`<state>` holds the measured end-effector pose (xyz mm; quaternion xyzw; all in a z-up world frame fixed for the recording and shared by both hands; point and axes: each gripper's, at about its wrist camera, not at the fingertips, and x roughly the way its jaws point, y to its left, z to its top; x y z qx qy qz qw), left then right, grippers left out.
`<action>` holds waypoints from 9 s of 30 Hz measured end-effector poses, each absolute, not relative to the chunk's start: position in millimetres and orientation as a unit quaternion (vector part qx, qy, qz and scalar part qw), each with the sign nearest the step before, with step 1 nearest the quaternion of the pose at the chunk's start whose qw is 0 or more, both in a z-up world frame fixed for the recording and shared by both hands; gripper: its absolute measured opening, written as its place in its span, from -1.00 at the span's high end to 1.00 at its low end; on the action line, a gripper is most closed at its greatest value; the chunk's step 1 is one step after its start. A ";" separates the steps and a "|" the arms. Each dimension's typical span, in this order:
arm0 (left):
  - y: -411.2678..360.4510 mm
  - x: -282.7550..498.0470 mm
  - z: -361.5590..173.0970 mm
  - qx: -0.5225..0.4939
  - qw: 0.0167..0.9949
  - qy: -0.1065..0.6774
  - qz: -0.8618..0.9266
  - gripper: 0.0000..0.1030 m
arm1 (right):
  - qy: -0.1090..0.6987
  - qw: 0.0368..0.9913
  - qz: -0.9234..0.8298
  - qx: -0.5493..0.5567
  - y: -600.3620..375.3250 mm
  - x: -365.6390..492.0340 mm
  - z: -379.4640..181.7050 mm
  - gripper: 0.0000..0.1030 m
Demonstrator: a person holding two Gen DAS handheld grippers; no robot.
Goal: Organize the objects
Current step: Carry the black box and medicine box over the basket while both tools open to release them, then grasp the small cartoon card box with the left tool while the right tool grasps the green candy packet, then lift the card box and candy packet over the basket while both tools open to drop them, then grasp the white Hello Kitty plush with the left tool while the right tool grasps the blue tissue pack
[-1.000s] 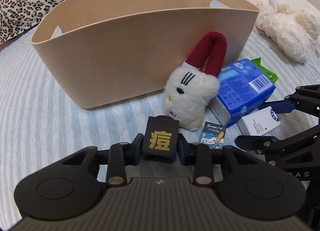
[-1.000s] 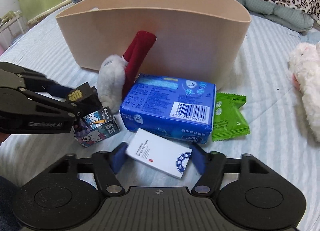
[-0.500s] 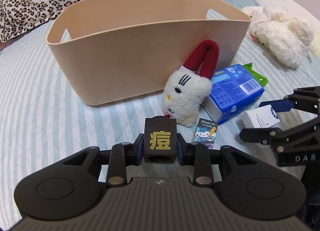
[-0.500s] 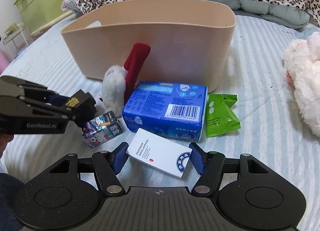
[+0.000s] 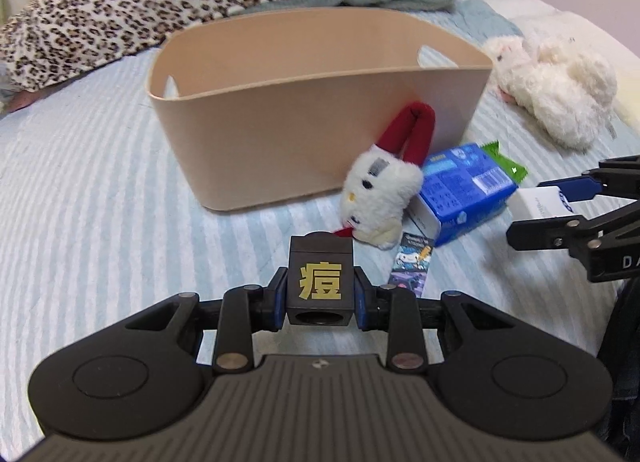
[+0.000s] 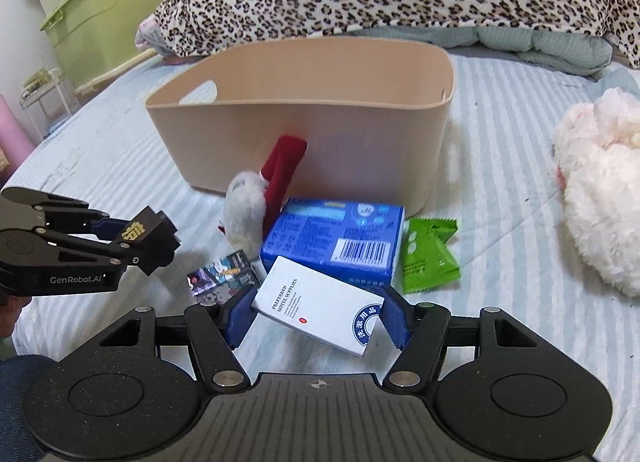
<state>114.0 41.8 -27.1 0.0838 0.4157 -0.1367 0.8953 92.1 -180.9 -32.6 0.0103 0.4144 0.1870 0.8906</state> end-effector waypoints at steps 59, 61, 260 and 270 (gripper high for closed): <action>5.2 215.4 26.7 0.092 0.935 0.344 0.010 -0.65 | 0.321 0.938 0.128 -0.002 -183.9 205.3 25.2 -1.00; 7.7 204.3 30.6 0.090 0.936 0.341 0.008 -0.66 | 0.324 0.937 0.128 0.000 -191.9 193.8 30.8 -1.00; -53.5 177.7 -66.4 0.071 0.887 0.417 -0.186 -0.86 | 0.439 0.882 0.151 -0.076 -233.9 183.1 -64.1 -1.00; -67.9 191.0 -79.2 0.034 0.871 0.437 -0.222 0.08 | 0.432 0.890 0.118 -0.087 -245.7 188.7 -67.9 -1.00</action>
